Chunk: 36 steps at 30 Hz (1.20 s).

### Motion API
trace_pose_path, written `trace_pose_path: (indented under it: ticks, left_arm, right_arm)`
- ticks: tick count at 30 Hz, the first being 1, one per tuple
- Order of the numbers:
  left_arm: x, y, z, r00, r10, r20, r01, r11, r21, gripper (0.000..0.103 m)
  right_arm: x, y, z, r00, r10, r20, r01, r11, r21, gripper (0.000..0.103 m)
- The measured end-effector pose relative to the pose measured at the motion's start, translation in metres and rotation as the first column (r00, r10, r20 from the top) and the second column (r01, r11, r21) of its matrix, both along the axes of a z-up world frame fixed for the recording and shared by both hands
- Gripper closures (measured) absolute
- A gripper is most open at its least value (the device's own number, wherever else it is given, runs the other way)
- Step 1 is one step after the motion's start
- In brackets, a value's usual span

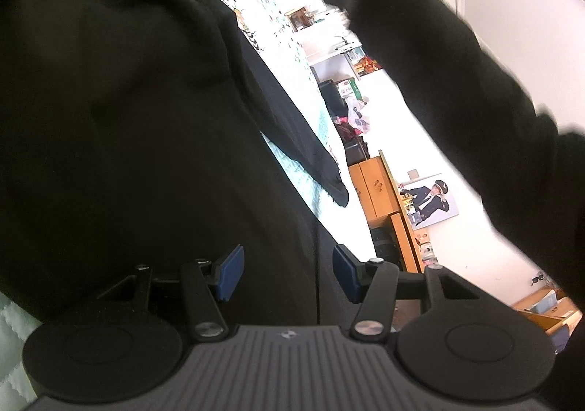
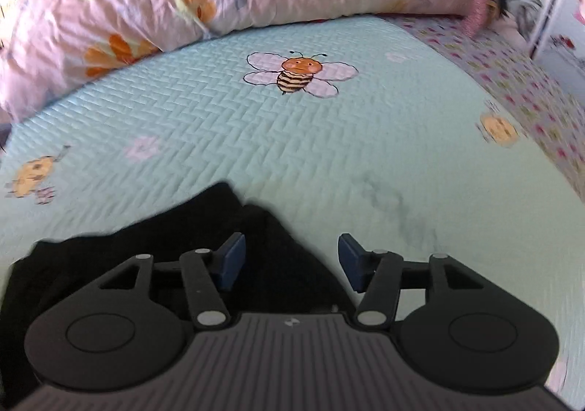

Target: Fold clothes

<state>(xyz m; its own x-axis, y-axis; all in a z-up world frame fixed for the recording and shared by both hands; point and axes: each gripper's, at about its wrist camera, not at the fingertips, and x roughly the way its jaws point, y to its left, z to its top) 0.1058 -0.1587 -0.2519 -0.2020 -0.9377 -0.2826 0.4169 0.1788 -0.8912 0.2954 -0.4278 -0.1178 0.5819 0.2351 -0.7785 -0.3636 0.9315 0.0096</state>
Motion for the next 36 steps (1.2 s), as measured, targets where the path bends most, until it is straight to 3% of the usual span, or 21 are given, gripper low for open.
trace_pose_path:
  ticks: [3, 9, 12, 15, 17, 18, 19, 21, 23, 25, 27, 29, 31, 34, 36]
  left_arm:
    - [0.000, 0.001, -0.001, 1.000, 0.005, 0.004, -0.005, 1.000, 0.001, 0.047]
    - [-0.001, 0.002, -0.003, 1.000, 0.014, 0.015, -0.014, 1.000, -0.007, 0.047]
    - [-0.001, 0.003, -0.004, 0.999, 0.028, 0.018, -0.028, 0.999, -0.015, 0.047]
    - [-0.004, 0.005, -0.004, 0.998, 0.039, 0.041, -0.038, 0.999, -0.015, 0.047]
    - [-0.007, 0.004, -0.002, 0.997, 0.042, 0.065, -0.041, 0.999, -0.012, 0.047]
    - [-0.008, 0.005, -0.001, 0.996, 0.043, 0.076, -0.043, 0.999, -0.010, 0.047]
    - [-0.009, 0.006, 0.000, 0.996, 0.045, 0.081, -0.045, 0.999, -0.008, 0.047]
    - [-0.009, 0.007, 0.002, 0.995, 0.050, 0.082, -0.050, 0.999, -0.005, 0.047]
    - [-0.006, 0.014, 0.007, 0.994, 0.070, 0.080, -0.069, 0.997, -0.018, 0.047]
    - [0.002, 0.028, 0.016, 0.989, 0.117, 0.086, -0.112, 0.992, -0.054, 0.047]
    - [0.011, 0.048, 0.027, 0.978, 0.183, 0.100, -0.175, 0.981, -0.080, 0.046]
    - [0.024, 0.075, 0.036, 0.953, 0.278, 0.120, -0.271, 0.960, -0.070, 0.046]
    - [0.039, 0.106, 0.040, 0.914, 0.382, 0.134, -0.381, 0.924, -0.030, 0.045]
    - [0.068, 0.150, 0.040, 0.823, 0.548, 0.149, -0.562, 0.823, 0.084, 0.044]
    - [0.088, 0.171, 0.036, 0.772, 0.619, 0.144, -0.635, 0.753, 0.172, 0.044]
  right_arm:
    - [-0.068, -0.013, -0.001, 0.999, -0.042, 0.003, 0.042, 0.999, 0.001, 0.045]
    - [-0.203, -0.001, -0.037, 0.989, -0.142, 0.048, 0.149, 0.971, -0.187, 0.045]
    - [-0.240, 0.004, -0.060, 0.975, -0.191, 0.113, 0.215, 0.939, -0.267, 0.045]
    - [-0.249, -0.003, -0.093, 0.965, -0.230, 0.128, 0.263, 0.879, -0.399, 0.049]
    - [-0.251, -0.015, -0.104, 0.953, -0.261, 0.152, 0.301, 0.860, -0.413, 0.063]
    - [-0.250, -0.022, -0.105, 0.942, -0.289, 0.170, 0.334, 0.850, -0.408, 0.086]
    - [-0.245, -0.031, -0.104, 0.920, -0.345, 0.187, 0.392, 0.822, -0.414, 0.098]
    - [-0.242, -0.048, -0.095, 0.884, -0.426, 0.194, 0.468, 0.817, -0.336, 0.099]
    - [-0.243, -0.050, -0.088, 0.880, -0.450, 0.155, 0.476, 0.835, -0.275, 0.095]
    - [-0.250, -0.038, -0.081, 0.894, -0.422, 0.149, 0.447, 0.860, -0.244, 0.078]
    - [-0.261, -0.020, -0.072, 0.884, -0.423, 0.200, 0.462, 0.857, -0.227, 0.041]
    - [-0.274, -0.001, -0.062, 0.855, -0.443, 0.269, 0.501, 0.841, -0.207, 0.031]
    - [-0.287, 0.012, -0.057, 0.817, -0.489, 0.305, 0.546, 0.827, -0.136, 0.031]
    - [-0.303, 0.024, -0.058, 0.756, -0.577, 0.310, 0.610, 0.792, -0.013, 0.031]
    - [-0.313, 0.028, -0.064, 0.713, -0.638, 0.290, 0.651, 0.756, 0.062, 0.030]
